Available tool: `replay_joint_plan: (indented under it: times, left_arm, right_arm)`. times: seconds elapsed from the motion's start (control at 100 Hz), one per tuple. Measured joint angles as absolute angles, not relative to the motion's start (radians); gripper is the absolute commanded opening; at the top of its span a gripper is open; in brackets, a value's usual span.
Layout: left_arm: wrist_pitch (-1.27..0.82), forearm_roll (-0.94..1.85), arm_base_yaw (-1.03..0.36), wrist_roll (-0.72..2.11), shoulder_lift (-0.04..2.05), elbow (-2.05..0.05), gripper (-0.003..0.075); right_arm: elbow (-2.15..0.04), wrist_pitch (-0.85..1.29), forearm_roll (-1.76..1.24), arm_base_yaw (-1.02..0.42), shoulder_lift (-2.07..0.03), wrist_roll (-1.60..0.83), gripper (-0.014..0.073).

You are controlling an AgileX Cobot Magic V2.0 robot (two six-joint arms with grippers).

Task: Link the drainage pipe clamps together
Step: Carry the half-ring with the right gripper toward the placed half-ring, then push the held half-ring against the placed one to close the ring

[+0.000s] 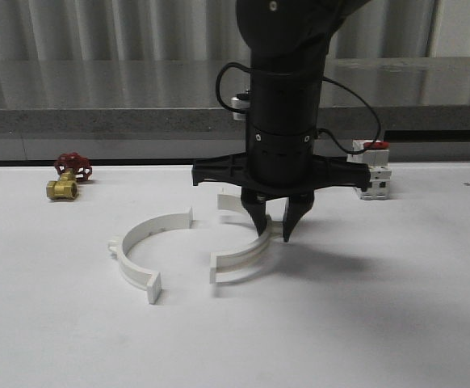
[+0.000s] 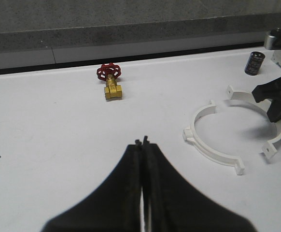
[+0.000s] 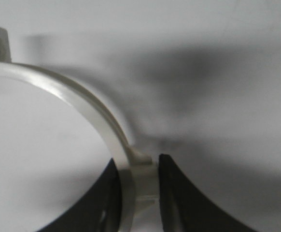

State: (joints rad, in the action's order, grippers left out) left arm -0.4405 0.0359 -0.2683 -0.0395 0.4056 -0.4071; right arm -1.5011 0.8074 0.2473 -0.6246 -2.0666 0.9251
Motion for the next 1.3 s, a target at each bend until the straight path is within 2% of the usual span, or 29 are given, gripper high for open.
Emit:
replay_joint_plan:
  times: [1.3]
  left_arm:
    - [-0.441,0.036,-0.268,-0.039,0.406,-0.407,-0.0020]
  right_arm:
    - [-1.511,0.783,0.243,-0.676,-2.107,0.993,0.0069]
